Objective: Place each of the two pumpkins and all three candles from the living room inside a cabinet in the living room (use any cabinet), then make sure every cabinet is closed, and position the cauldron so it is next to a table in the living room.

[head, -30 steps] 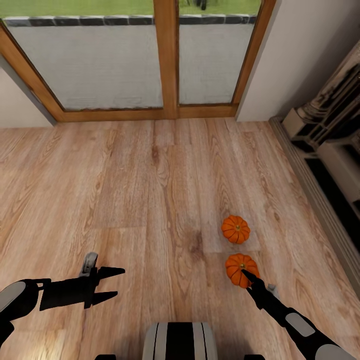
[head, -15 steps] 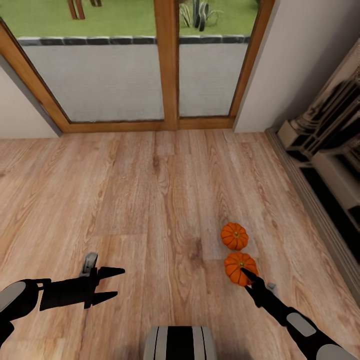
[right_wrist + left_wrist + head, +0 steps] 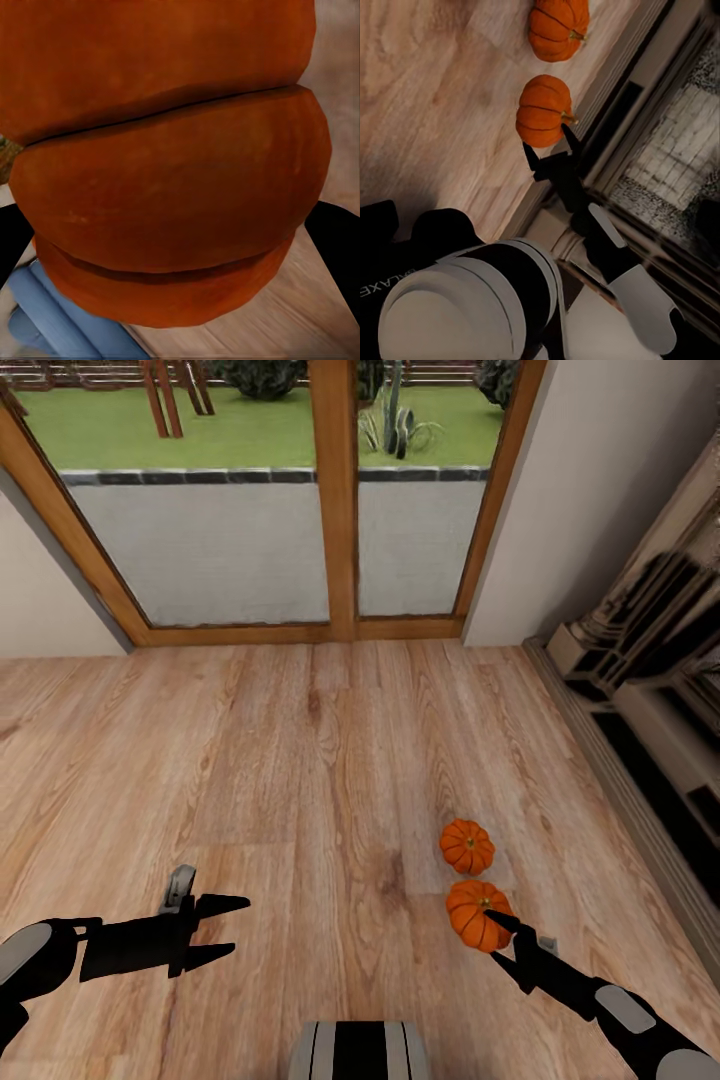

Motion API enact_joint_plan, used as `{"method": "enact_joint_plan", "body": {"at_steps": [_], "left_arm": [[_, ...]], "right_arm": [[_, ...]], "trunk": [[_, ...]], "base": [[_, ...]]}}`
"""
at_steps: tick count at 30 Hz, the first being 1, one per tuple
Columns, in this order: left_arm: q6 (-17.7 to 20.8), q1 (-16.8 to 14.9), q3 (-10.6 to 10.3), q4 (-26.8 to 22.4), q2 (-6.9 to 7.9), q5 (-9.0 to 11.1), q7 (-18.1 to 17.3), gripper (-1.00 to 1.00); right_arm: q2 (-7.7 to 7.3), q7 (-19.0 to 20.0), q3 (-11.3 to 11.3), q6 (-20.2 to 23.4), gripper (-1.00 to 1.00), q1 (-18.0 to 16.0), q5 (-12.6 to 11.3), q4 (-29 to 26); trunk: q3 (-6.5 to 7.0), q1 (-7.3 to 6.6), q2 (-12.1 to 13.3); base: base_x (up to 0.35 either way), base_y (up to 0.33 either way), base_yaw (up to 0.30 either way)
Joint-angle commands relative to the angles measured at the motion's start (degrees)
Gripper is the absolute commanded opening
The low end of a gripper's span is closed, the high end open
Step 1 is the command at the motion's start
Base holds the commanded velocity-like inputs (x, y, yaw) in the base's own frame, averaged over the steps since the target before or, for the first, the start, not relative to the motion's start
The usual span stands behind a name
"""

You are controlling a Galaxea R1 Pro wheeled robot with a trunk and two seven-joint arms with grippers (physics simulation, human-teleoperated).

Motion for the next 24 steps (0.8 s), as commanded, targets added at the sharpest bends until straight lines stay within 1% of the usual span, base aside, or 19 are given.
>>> {"method": "enact_joint_plan", "body": {"at_steps": [1, 9, 24], "left_arm": [[0.0, 0.0, -0.1, 0.0, 0.04, 0.6, 0.5, 1.00], [0.0, 0.0, -0.1, 0.0, 0.04, 0.6, 0.6, 1.00], [0.0, 0.0, -0.1, 0.2, 0.00, 0.5, 0.6, 1.00]], "right_arm": [[-0.14, 0.1, 0.5, 0.2, -1.00, 0.0, -0.4, -0.2], [-0.16, 0.2, 0.6, 0.6, -1.00, 0.0, -0.5, -3.7], [-0.02, 0.4, 0.5, 0.0, -1.00, 0.0, -0.5, -4.3]], "trunk": [[0.19, -0.03, 0.0], [1.96, -0.24, 0.1], [5.29, -0.63, 0.3]], "base": [[0.000, 0.000, 0.000], [0.000, 0.000, 0.000], [0.000, 0.000, 0.000]]}}
